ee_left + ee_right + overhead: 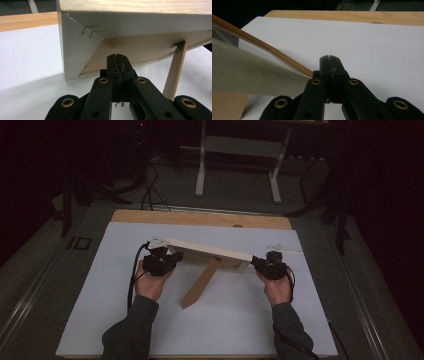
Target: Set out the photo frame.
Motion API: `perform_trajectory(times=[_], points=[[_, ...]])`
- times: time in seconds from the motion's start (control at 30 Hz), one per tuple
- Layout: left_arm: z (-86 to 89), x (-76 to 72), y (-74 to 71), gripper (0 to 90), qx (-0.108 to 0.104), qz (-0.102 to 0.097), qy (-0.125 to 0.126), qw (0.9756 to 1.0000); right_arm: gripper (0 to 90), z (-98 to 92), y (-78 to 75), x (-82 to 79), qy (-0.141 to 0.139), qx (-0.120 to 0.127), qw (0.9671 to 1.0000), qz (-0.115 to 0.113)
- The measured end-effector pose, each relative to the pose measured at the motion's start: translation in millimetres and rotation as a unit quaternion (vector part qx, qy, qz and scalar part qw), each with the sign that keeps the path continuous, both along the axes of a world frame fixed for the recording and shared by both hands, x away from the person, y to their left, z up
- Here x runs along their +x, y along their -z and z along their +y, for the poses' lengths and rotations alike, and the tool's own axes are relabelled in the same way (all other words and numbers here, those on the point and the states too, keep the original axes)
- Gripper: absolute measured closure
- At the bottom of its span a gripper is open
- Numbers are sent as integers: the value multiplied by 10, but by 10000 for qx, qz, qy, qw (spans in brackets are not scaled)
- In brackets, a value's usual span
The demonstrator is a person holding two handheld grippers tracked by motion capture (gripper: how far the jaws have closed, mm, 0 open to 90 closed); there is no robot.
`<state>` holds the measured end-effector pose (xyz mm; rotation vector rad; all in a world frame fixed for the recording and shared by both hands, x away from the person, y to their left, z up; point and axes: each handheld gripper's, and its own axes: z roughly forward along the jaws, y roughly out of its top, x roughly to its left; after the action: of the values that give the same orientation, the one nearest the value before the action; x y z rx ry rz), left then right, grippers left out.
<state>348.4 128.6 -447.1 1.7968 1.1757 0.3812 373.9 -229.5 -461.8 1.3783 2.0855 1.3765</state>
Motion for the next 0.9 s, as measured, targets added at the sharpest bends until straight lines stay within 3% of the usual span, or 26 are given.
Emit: perform_trajectory(times=[0.47,0.9], points=[[-40,34,-6,900,29,-12,-41,10000,898,-6,-16,18,-61,151,9999,17],[-83,28,-47,900,27,-92,-30,9999,898,2,-19,1,-126,131,9998,6]])
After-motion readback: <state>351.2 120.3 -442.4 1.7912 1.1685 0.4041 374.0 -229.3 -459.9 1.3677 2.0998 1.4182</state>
